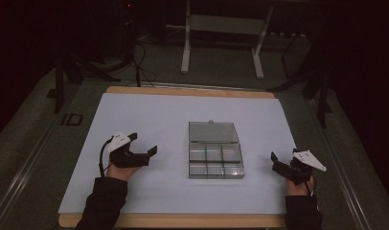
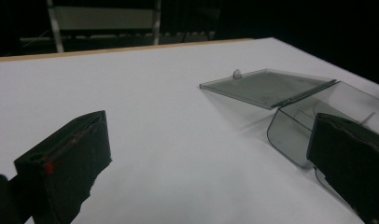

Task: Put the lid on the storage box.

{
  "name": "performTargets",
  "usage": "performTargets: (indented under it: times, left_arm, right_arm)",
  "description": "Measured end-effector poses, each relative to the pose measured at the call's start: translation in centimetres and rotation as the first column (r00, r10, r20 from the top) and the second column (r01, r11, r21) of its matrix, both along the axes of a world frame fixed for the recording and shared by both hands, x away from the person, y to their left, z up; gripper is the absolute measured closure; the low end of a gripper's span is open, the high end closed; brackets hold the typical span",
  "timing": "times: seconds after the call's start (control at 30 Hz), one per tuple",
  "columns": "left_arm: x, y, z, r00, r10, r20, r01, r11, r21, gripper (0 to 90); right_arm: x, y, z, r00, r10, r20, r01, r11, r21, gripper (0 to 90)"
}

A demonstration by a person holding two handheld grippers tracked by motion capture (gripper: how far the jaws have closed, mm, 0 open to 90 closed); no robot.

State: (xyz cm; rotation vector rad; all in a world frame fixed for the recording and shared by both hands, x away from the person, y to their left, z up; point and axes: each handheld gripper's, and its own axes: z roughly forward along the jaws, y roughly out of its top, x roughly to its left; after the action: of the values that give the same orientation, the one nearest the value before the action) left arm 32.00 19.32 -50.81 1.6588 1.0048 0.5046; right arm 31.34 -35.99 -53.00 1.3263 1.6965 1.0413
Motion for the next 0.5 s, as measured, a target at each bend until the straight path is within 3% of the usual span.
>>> performTargets:
  times: [0.2, 0.37, 0.5]
  left_arm:
    - [2.1, -3.8, 2.1, 0.9982, 0.007, -0.059, -0.004, 0.9986, 0.052, 0.9]
    - [3.2, -6.0, 3.0, 0.9967, -0.002, -0.081, 0.008, 0.9973, 0.073, 0.9]
    - [4.8, -7.6, 3.8, 0.9903, -0.008, -0.139, 0.017, 0.9979, 0.063, 0.9]
  right_arm:
    - [0.0, 0.1, 0.0, 1.0, 0.003, -0.002, -0.003, 1.0, -0.002, 12.1]
    - [0.1, 0.0, 0.0, 1.0, 0.005, -0.004, -0.005, 1.0, 0.001, 12.2]
    - [0.1, 0.0, 0.0, 1.0, 0.007, -0.005, -0.007, 1.0, 0.001, 12.3]
